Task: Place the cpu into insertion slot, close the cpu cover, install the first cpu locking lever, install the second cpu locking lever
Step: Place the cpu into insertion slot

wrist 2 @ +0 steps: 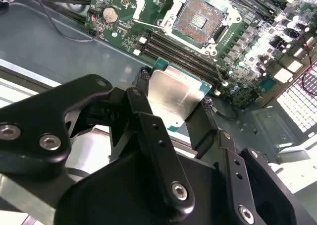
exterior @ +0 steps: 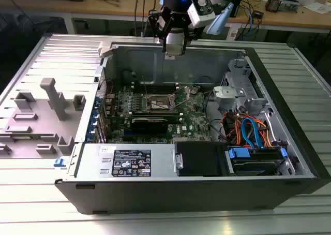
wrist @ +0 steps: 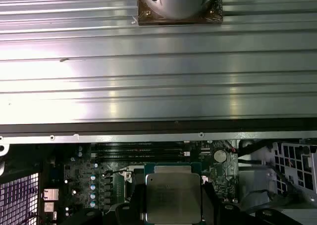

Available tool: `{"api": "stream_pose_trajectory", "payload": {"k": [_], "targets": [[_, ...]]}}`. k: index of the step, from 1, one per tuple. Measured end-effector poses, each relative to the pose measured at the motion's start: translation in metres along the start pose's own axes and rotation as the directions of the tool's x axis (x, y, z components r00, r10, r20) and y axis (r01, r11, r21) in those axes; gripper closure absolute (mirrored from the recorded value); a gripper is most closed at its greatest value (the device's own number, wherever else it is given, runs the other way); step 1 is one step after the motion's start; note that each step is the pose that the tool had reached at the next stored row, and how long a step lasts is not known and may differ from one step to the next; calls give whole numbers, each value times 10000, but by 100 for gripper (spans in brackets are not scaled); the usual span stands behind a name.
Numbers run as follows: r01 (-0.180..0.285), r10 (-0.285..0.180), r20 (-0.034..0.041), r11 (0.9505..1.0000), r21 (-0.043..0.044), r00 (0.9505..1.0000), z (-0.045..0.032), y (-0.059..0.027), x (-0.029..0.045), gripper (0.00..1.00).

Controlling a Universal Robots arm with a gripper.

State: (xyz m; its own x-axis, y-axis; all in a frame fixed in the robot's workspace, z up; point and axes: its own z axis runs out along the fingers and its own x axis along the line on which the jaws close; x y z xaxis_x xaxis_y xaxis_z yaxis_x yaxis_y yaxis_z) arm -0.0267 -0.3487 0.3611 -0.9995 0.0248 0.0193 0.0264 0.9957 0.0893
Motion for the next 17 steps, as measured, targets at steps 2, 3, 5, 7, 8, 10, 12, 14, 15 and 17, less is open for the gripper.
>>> {"api": "stream_pose_trajectory", "payload": {"k": [2,3,5,7,8,10,12,14,15,17], "targets": [[0,0,0,10000,0,10000,0,0,0,45],[0,0,0,10000,0,10000,0,0,0,45],[0,0,0,10000,-1,10000,0,0,0,45],[1,-1,1,10000,-3,10000,0,-6,0,45],[2,-2,-1,10000,0,10000,-1,-12,-1,45],[0,0,0,10000,0,10000,-1,-27,-1,45],[0,0,0,10000,0,10000,-2,-41,-1,45],[0,0,0,10000,0,10000,-2,-52,-1,45],[0,0,0,10000,-1,10000,-3,-66,-2,45],[0,0,-1,10000,0,10000,-3,-88,-2,45]]}}
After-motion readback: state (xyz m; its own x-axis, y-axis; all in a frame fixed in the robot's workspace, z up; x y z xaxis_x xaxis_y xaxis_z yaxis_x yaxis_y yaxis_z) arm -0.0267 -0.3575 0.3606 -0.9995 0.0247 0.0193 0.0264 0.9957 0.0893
